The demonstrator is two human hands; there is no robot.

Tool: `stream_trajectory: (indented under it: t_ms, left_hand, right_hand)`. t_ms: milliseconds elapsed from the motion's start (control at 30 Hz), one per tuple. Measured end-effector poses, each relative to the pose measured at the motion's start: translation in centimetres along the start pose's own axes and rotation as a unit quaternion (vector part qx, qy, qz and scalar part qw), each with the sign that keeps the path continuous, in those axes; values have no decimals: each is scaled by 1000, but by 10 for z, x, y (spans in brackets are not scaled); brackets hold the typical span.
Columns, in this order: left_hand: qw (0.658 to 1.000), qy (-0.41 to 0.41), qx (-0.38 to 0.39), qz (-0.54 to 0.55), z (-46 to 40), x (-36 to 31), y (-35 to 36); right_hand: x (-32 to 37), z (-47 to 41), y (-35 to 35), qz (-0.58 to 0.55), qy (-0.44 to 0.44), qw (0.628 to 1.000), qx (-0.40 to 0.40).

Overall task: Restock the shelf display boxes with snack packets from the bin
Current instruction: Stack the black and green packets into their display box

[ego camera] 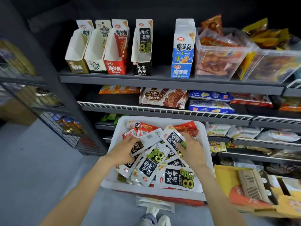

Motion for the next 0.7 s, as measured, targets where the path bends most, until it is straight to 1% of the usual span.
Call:
stream_trajectory:
  t_ms: [67, 133, 167, 200, 267, 300, 333, 433, 467, 533, 567, 633, 667, 700]
  left_hand:
    - [1000, -11, -7, 19, 7, 2, -7]
    - [998, -12, -63, 11, 11, 5, -25]
    - [994, -21, -103, 20, 14, 9, -36]
    - [987, -31, -148, 46, 17, 14, -48]
    - [965, -43, -221, 133, 24, 27, -65]
    - [951, -41, -248, 181, 26, 29, -71]
    - [934, -39, -270, 230, 27, 30, -76]
    - [868, -35, -300, 394, 25, 26, -82]
    - [851, -32, -302, 428, 23, 24, -84]
    - [829, -25, -309, 465, 20, 23, -90]
    - [822, -18, -313, 476, 19, 22, -94]
    - [818, 1, -316, 480, 16, 20, -103]
    - [824, 8, -317, 469, 16, 19, -108]
    - [836, 14, -319, 445, 16, 18, -116]
  right_hand:
    - [1, -2, -3, -17, 1, 1000, 5]
    - [0, -4, -8, -68, 19, 997, 17]
    - [-1, -5, -10, -125, 37, 991, 34]
    - [0, -5, -12, -203, 57, 976, 59]
    - [6, -3, -13, -373, 93, 916, 119]
    - [11, -3, -13, -424, 103, 889, 140]
    - [16, -3, -13, -449, 105, 873, 156]
    - [36, -3, -14, -463, 85, 859, 199]
    - [41, -5, -15, -467, 73, 857, 207]
    - [51, -7, -18, -464, 48, 857, 219]
    - [55, -9, -19, -458, 36, 860, 222]
    - [62, -10, -21, -429, 18, 874, 227]
    - [65, -11, -25, -402, 5, 889, 217]
    - [68, -11, -32, -359, -7, 913, 194]
Point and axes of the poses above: each hand's wrist, its own z-axis away from the middle knuckle, its own y-axis out of the palm, x = y × z, the point moved 10 cm from there along -z, towards the middle knuckle, and after that the axes turned 14 degrees about y, right-handed, at the moved point
